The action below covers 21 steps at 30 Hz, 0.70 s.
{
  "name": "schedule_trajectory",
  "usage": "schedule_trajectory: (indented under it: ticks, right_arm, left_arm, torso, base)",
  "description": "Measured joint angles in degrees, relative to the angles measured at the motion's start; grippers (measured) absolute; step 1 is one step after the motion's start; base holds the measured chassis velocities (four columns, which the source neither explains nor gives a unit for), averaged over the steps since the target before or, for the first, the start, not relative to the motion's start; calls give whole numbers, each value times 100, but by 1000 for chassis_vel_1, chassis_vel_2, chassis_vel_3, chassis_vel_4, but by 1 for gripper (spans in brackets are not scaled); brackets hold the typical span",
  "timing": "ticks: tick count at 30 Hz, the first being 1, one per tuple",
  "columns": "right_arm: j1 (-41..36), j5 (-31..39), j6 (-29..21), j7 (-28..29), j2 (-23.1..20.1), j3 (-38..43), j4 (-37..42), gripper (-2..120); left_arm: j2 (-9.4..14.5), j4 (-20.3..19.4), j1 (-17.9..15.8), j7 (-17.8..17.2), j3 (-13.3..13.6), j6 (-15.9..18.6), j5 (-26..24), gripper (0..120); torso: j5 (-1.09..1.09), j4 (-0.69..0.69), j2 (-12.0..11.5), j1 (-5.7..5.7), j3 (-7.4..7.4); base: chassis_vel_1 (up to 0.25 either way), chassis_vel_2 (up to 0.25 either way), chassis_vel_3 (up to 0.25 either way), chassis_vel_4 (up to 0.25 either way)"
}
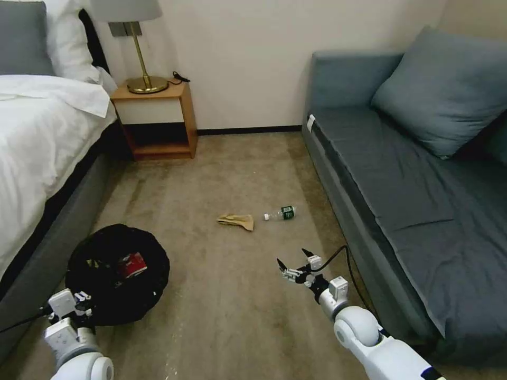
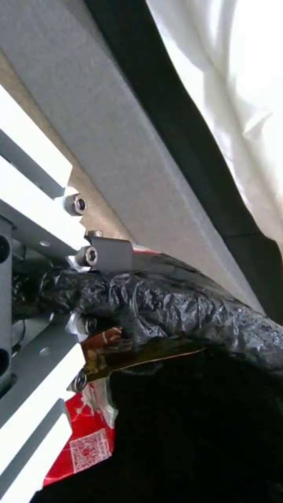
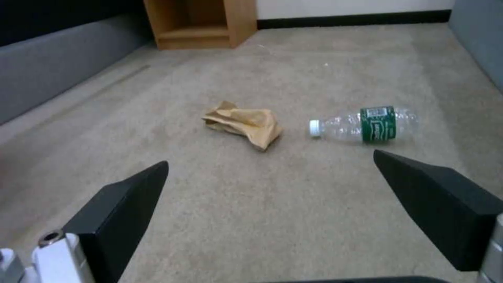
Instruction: Pick up the trash bin, then pick up the garbage on the floor and place it into the trash bin.
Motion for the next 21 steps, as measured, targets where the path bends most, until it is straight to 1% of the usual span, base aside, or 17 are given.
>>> schedule_trajectory:
  ticks: [7, 21]
  right_arm:
    - [-48, -18, 31, -35, 27, 23, 1, 100]
    - [-75, -152, 138, -63, 107, -11, -50, 100]
  left_arm:
    - [-3, -18, 16, -13, 3, -21, -49, 2]
    - [-3, 66, 11, -20, 3, -80, -48, 2]
  torso:
    - [0, 0, 0, 0, 0]
    - [0, 0, -1, 0, 0]
  base:
    - [-76, 72, 76, -78]
    - [-78, 79, 79, -81]
